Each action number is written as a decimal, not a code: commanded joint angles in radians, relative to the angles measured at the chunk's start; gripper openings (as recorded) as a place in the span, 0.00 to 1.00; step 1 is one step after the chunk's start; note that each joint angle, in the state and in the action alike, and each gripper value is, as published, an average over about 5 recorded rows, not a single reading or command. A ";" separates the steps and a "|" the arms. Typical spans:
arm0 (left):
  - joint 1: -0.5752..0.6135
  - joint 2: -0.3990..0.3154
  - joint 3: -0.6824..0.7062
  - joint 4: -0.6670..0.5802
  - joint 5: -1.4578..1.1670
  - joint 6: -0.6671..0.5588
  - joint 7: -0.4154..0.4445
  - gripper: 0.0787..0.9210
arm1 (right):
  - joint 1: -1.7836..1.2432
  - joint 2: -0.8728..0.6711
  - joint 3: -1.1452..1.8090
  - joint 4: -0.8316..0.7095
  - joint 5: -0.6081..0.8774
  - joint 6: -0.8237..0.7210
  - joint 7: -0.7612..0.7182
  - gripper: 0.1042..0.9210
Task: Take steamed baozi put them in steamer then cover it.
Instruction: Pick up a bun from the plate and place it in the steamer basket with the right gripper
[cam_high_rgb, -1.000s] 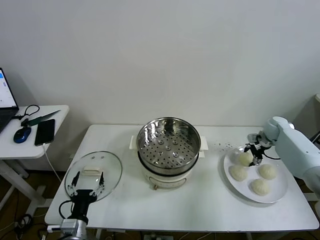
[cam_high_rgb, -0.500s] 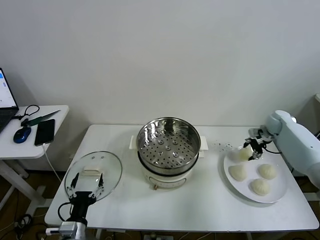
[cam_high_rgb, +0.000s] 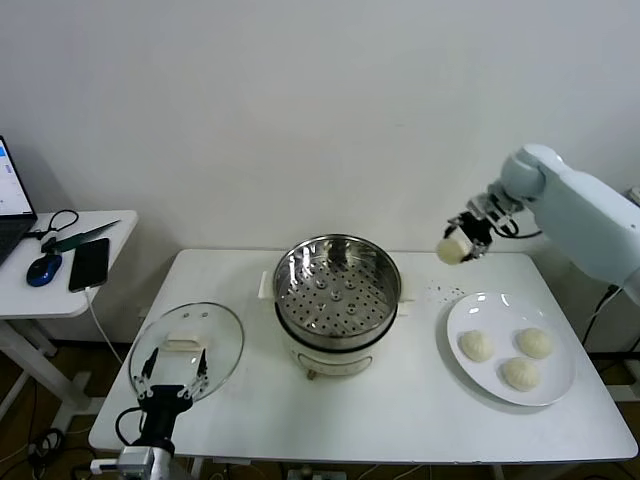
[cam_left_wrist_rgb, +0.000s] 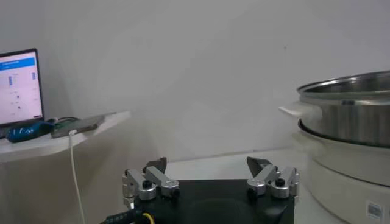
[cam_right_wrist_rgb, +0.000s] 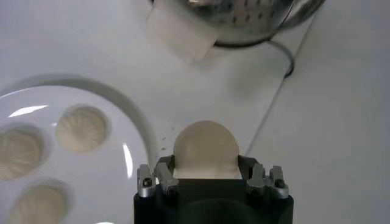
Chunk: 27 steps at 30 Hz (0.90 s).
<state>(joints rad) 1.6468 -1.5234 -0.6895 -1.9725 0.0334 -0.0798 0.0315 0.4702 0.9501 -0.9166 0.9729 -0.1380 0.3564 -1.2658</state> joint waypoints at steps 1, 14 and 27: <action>0.003 0.000 0.000 0.000 0.000 0.001 0.001 0.88 | 0.185 0.113 -0.130 0.091 0.021 0.119 -0.011 0.70; 0.007 0.016 -0.010 0.002 -0.007 0.007 0.001 0.88 | 0.032 0.342 -0.121 0.145 -0.320 0.292 0.073 0.70; 0.015 0.020 -0.014 0.001 -0.019 0.009 0.001 0.88 | -0.122 0.423 -0.094 0.022 -0.537 0.349 0.134 0.70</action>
<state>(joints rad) 1.6619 -1.5048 -0.7032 -1.9727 0.0149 -0.0702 0.0327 0.4025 1.3188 -1.0076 1.0216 -0.5603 0.6690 -1.1512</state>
